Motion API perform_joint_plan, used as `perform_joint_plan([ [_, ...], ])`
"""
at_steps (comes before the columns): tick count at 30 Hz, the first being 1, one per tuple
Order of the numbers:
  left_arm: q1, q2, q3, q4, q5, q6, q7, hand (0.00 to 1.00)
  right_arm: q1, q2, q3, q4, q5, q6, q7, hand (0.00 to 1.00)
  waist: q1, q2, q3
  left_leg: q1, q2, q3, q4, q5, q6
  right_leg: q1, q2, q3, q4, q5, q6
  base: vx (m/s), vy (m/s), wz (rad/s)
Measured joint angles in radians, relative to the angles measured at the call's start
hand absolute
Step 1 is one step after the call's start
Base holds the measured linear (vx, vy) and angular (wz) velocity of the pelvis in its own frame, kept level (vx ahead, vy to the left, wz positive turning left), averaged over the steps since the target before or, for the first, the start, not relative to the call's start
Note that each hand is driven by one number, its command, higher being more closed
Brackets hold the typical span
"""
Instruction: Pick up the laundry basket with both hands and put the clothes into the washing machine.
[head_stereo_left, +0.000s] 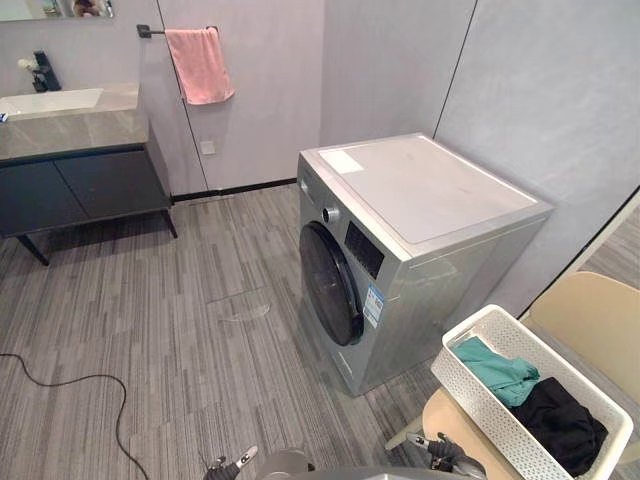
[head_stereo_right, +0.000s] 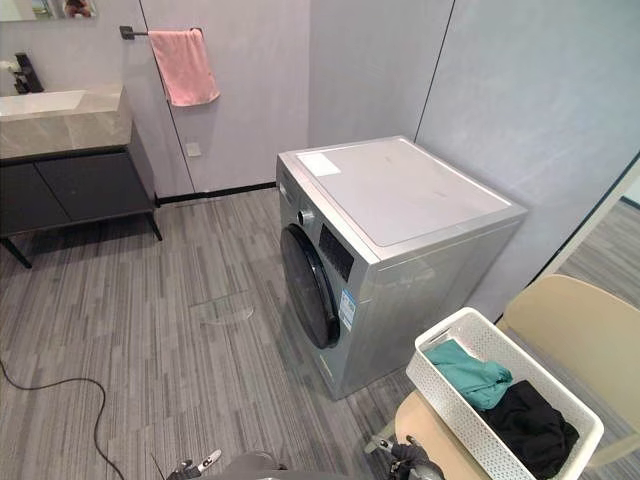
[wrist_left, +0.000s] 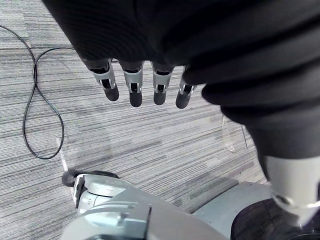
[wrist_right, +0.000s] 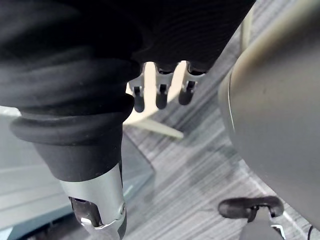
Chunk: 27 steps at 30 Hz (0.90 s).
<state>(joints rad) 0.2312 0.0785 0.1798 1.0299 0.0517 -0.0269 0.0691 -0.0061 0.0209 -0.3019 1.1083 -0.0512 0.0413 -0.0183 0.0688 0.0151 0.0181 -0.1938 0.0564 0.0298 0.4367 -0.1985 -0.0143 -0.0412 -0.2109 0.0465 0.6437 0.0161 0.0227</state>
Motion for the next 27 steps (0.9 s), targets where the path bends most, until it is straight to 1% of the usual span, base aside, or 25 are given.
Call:
perform_joint_plan([
  [1, 0.009, 0.002, 0.001, 0.000, 0.000, 0.000, 0.000, 0.00, -0.003, -0.002, 0.025, 0.000, 0.000, 0.000, 0.000, 0.00, -0.001, -0.005, 0.001, 0.010, 0.000, 0.008, -0.013, 0.000, 0.001, -0.002, 0.002, -0.017, 0.021, -0.024, 0.008, -0.14, 0.056, -0.19],
  [2, 0.019, 0.004, 0.003, 0.001, 0.000, 0.000, 0.000, 0.00, -0.006, 0.004, 0.062, 0.001, 0.000, -0.002, 0.000, 0.00, -0.002, -0.011, 0.000, 0.027, 0.000, 0.017, -0.035, 0.000, 0.001, -0.013, 0.018, -0.049, 0.046, -0.077, 0.014, -0.12, -0.024, -0.16],
  [3, 0.030, 0.003, 0.011, 0.004, 0.000, 0.001, 0.000, 0.00, -0.007, 0.014, 0.116, 0.007, -0.001, -0.014, 0.001, 0.00, 0.000, -0.014, -0.003, 0.038, 0.000, 0.020, -0.067, 0.001, 0.002, -0.013, 0.071, -0.105, 0.042, -0.151, 0.032, -0.11, -0.061, -0.11],
  [4, 0.031, 0.003, 0.014, 0.006, 0.001, 0.001, -0.001, 0.00, -0.007, 0.020, 0.135, 0.009, -0.001, -0.017, 0.002, 0.00, 0.000, -0.016, -0.004, 0.035, -0.001, 0.020, -0.076, 0.001, 0.002, -0.010, 0.094, -0.128, 0.014, -0.170, 0.044, -0.11, -0.118, -0.07],
  [5, 0.030, 0.003, 0.028, 0.014, 0.001, 0.001, -0.002, 0.00, -0.008, 0.025, 0.160, 0.018, -0.001, -0.020, 0.003, 0.00, 0.003, -0.024, -0.005, 0.030, -0.011, 0.022, -0.095, 0.003, -0.002, 0.009, 0.123, -0.188, -0.077, -0.200, 0.034, -0.09, -0.116, -0.01],
  [6, 0.030, 0.003, 0.029, 0.022, 0.001, 0.001, -0.002, 0.00, -0.008, 0.025, 0.162, 0.023, -0.001, -0.021, 0.003, 0.00, 0.005, -0.027, -0.005, 0.029, -0.018, 0.019, -0.110, 0.013, -0.018, 0.034, 0.122, -0.210, -0.137, -0.215, 0.020, -0.11, -0.133, -0.09],
  [7, 0.032, 0.010, 0.029, 0.026, 0.002, 0.001, -0.002, 0.00, -0.013, 0.030, 0.162, 0.033, -0.001, -0.022, 0.002, 0.00, 0.006, -0.048, -0.010, 0.018, -0.041, 0.018, -0.145, 0.038, -0.048, 0.084, 0.119, -0.200, -0.285, -0.267, 0.000, -0.13, -0.105, 0.04],
  [8, 0.026, 0.001, 0.030, 0.041, 0.006, 0.007, -0.003, 0.00, -0.013, 0.031, 0.162, 0.038, -0.001, -0.025, 0.000, 0.00, -0.001, -0.041, -0.014, 0.015, -0.044, -0.004, -0.159, 0.064, -0.050, 0.088, 0.124, -0.217, -0.325, -0.270, -0.001, -0.19, -0.060, 0.09],
  [9, 0.020, -0.003, 0.038, 0.040, 0.011, 0.010, -0.002, 0.00, -0.014, 0.025, 0.152, 0.047, 0.001, -0.032, -0.003, 0.00, 0.001, -0.041, -0.011, -0.013, -0.048, -0.037, -0.096, 0.055, -0.025, 0.073, 0.121, -0.235, -0.335, -0.250, -0.006, -0.21, -0.042, 0.33],
  [10, 0.014, -0.009, 0.051, 0.038, 0.012, 0.011, -0.002, 0.00, -0.015, 0.021, 0.153, 0.046, 0.001, -0.034, -0.003, 0.00, 0.003, -0.033, -0.009, -0.043, -0.049, -0.083, 0.019, 0.046, -0.011, 0.077, 0.131, -0.264, -0.345, -0.242, 0.002, -0.16, -0.012, 0.32],
  [11, 0.013, -0.012, 0.051, 0.034, 0.012, 0.011, -0.002, 0.00, -0.016, 0.020, 0.153, 0.046, 0.001, -0.034, -0.004, 0.00, 0.003, -0.027, -0.005, -0.050, -0.042, -0.102, 0.066, 0.040, -0.014, 0.085, 0.143, -0.280, -0.350, -0.242, 0.003, -0.11, -0.022, 0.52],
  [12, 0.014, -0.017, 0.051, 0.015, 0.008, 0.010, -0.001, 0.00, -0.016, 0.019, 0.155, 0.048, 0.000, -0.033, -0.005, 0.00, 0.005, -0.008, 0.003, -0.047, -0.018, -0.127, 0.145, 0.036, -0.017, 0.091, 0.168, -0.297, -0.352, -0.243, 0.004, -0.05, 0.010, 0.46],
  [13, 0.015, -0.018, 0.051, 0.003, 0.007, 0.011, -0.001, 0.00, -0.016, 0.019, 0.161, 0.049, 0.000, -0.033, -0.006, 0.00, 0.007, -0.007, 0.002, -0.046, -0.005, -0.135, 0.176, 0.022, -0.023, 0.090, 0.182, -0.299, -0.352, -0.243, 0.004, -0.03, 0.063, 0.52],
  [14, 0.016, -0.016, 0.052, -0.028, 0.006, 0.011, -0.002, 0.00, -0.018, 0.019, 0.188, 0.050, 0.001, -0.032, -0.011, 0.00, 0.014, -0.006, 0.008, -0.074, 0.012, -0.160, 0.259, -0.024, -0.039, 0.086, 0.203, -0.302, -0.351, -0.243, 0.001, 0.00, 0.086, 0.22],
  [16, 0.018, -0.026, 0.052, -0.059, 0.005, 0.010, -0.001, 0.00, -0.024, 0.020, 0.205, 0.051, 0.001, -0.031, -0.027, 0.00, 0.039, 0.012, 0.026, -0.114, 0.014, -0.172, 0.376, -0.020, -0.046, 0.088, 0.209, -0.286, -0.339, -0.244, 0.001, 0.02, 0.167, -0.25],
  [17, 0.020, -0.041, 0.054, -0.070, 0.006, 0.010, -0.001, 0.00, -0.027, 0.015, 0.215, 0.050, 0.002, -0.030, -0.030, 0.00, 0.058, 0.024, 0.035, -0.114, 0.005, -0.167, 0.397, -0.018, -0.074, 0.085, 0.215, -0.247, -0.325, -0.246, 0.009, 0.07, 0.167, -0.53],
  [18, 0.031, -0.044, 0.058, -0.082, 0.004, 0.006, -0.001, 0.00, -0.032, 0.019, 0.234, 0.044, 0.001, -0.028, -0.031, 0.00, 0.056, 0.023, 0.032, -0.076, -0.002, -0.171, 0.316, -0.086, -0.119, 0.064, 0.225, -0.194, -0.295, -0.246, 0.024, 0.08, 0.175, -0.37],
  [19, 0.025, -0.047, 0.063, -0.085, 0.002, 0.005, -0.001, 0.00, -0.035, 0.020, 0.241, 0.038, 0.001, -0.031, -0.031, 0.00, 0.045, 0.027, 0.031, -0.052, -0.004, -0.163, 0.251, -0.150, -0.082, 0.043, 0.218, -0.166, -0.289, -0.246, 0.027, 0.05, 0.219, -0.05],
  [20, -0.001, -0.053, 0.070, -0.083, -0.003, 0.005, 0.001, 0.00, -0.045, 0.022, 0.240, 0.035, 0.002, -0.031, -0.034, 0.00, 0.048, 0.036, 0.043, -0.052, -0.023, -0.142, 0.227, -0.148, -0.006, 0.021, 0.197, -0.148, -0.265, -0.247, 0.031, 0.02, 0.309, -0.17],
  [21, -0.004, -0.065, 0.082, -0.081, -0.004, 0.002, 0.004, 0.00, -0.048, 0.025, 0.243, 0.034, 0.003, -0.031, -0.035, 0.00, 0.059, 0.037, 0.044, -0.038, -0.042, -0.116, 0.206, -0.137, 0.006, 0.018, 0.183, -0.117, -0.272, -0.243, 0.038, 0.00, 0.282, -0.26],
  [22, -0.002, -0.068, 0.091, -0.079, -0.006, 0.001, 0.006, 0.00, -0.047, 0.031, 0.243, 0.034, 0.004, -0.031, -0.035, 0.00, 0.058, 0.043, 0.045, -0.029, -0.055, -0.109, 0.188, -0.130, 0.014, 0.019, 0.172, -0.105, -0.283, -0.241, 0.043, 0.02, 0.248, -0.26],
  [23, 0.009, -0.065, 0.099, -0.070, -0.014, 0.000, 0.012, 0.00, -0.046, 0.040, 0.244, 0.034, 0.007, -0.032, -0.035, 0.00, 0.051, 0.035, 0.037, 0.000, -0.085, -0.095, 0.125, -0.101, 0.028, 0.025, 0.148, -0.078, -0.303, -0.239, 0.045, 0.05, 0.178, -0.07],
  [24, 0.005, -0.061, 0.100, -0.068, -0.014, 0.000, 0.024, 0.00, -0.045, 0.042, 0.245, 0.033, 0.012, -0.033, -0.036, 0.00, 0.045, 0.023, 0.026, 0.025, -0.110, -0.077, 0.048, -0.072, 0.025, 0.027, 0.122, -0.050, -0.332, -0.231, 0.036, 0.09, 0.149, -0.02],
  [25, 0.005, -0.062, 0.100, -0.065, -0.014, -0.001, 0.027, 0.00, -0.047, 0.040, 0.245, 0.031, 0.014, -0.035, -0.037, 0.00, 0.045, 0.015, 0.020, 0.035, -0.113, -0.071, 0.022, -0.062, 0.023, 0.027, 0.119, -0.042, -0.349, -0.225, 0.035, 0.11, 0.081, -0.05],
  [27, 0.004, -0.061, 0.099, -0.030, -0.015, -0.006, 0.037, 0.00, -0.052, 0.039, 0.251, 0.008, 0.028, -0.036, -0.044, 0.00, 0.042, 0.022, 0.014, 0.057, -0.118, -0.057, -0.014, -0.047, 0.016, 0.043, 0.123, -0.014, -0.402, -0.218, 0.040, 0.14, 0.065, -0.20],
])
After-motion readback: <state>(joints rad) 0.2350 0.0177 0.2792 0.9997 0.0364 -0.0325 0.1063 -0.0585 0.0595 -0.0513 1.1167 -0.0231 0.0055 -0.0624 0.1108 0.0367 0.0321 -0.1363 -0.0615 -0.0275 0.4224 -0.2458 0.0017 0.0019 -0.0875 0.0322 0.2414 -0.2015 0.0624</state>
